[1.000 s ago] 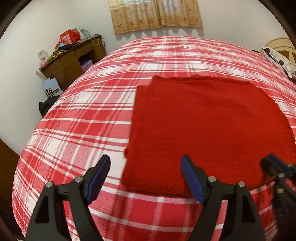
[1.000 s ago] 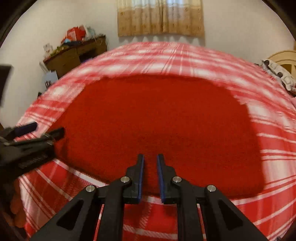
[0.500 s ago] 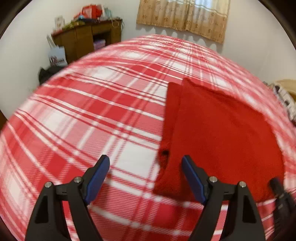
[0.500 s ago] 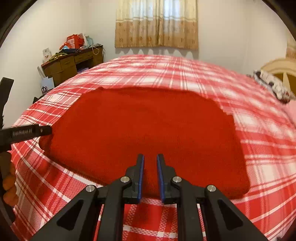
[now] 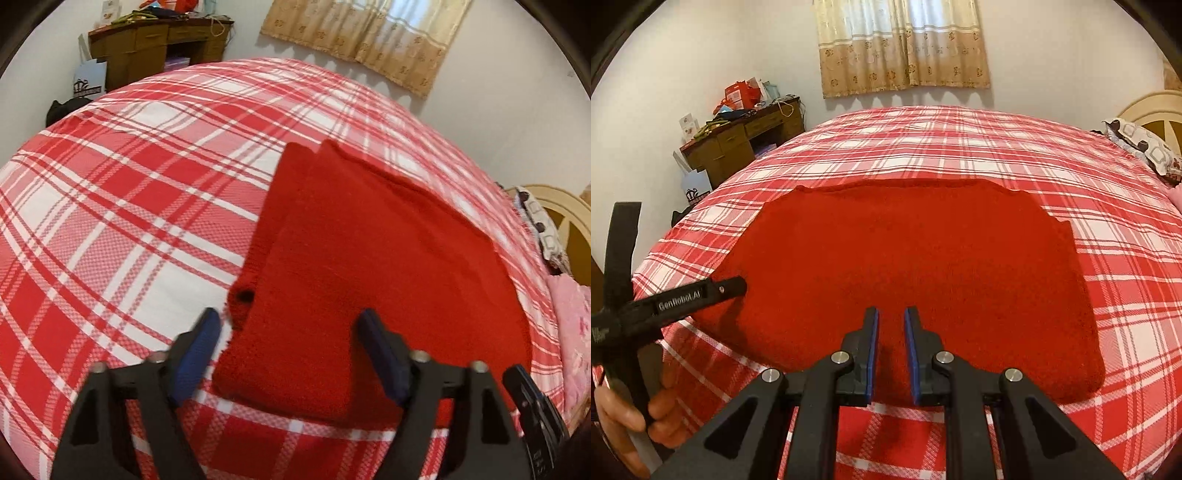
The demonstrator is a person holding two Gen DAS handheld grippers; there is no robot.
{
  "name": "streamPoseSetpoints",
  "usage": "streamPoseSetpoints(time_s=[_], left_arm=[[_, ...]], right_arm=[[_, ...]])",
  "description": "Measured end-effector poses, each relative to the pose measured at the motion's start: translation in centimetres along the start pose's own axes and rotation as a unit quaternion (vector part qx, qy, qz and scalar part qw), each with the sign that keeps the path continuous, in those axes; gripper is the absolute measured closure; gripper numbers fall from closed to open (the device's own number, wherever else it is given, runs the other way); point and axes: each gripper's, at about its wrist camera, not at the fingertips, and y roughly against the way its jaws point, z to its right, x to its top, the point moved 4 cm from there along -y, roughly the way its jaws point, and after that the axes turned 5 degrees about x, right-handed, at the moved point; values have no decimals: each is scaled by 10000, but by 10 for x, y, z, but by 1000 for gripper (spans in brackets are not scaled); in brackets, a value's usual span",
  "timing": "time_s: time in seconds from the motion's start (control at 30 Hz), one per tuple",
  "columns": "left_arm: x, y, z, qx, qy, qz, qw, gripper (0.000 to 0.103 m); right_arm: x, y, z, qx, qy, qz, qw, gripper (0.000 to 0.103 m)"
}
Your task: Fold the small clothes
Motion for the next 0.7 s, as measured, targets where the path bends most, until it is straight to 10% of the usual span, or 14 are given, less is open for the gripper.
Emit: streamPoseSetpoints(time_s=[0.17, 0.33, 0.57, 0.7], left_arm=[[5, -1, -5, -156, 168, -21, 9997, 48], [11, -7, -3, -238, 339, 9, 9991, 41], [4, -8, 6, 88, 80, 337, 9994, 45], [7, -9, 3, 3, 125, 345, 9993, 67]], right_arm=[[18, -8, -8, 164, -21, -69, 9998, 84], [55, -27, -32, 510, 186, -148, 9984, 43], [89, -80, -86, 828, 919, -422, 9914, 43], [103, -119, -111, 1280, 933, -868, 9836, 43]])
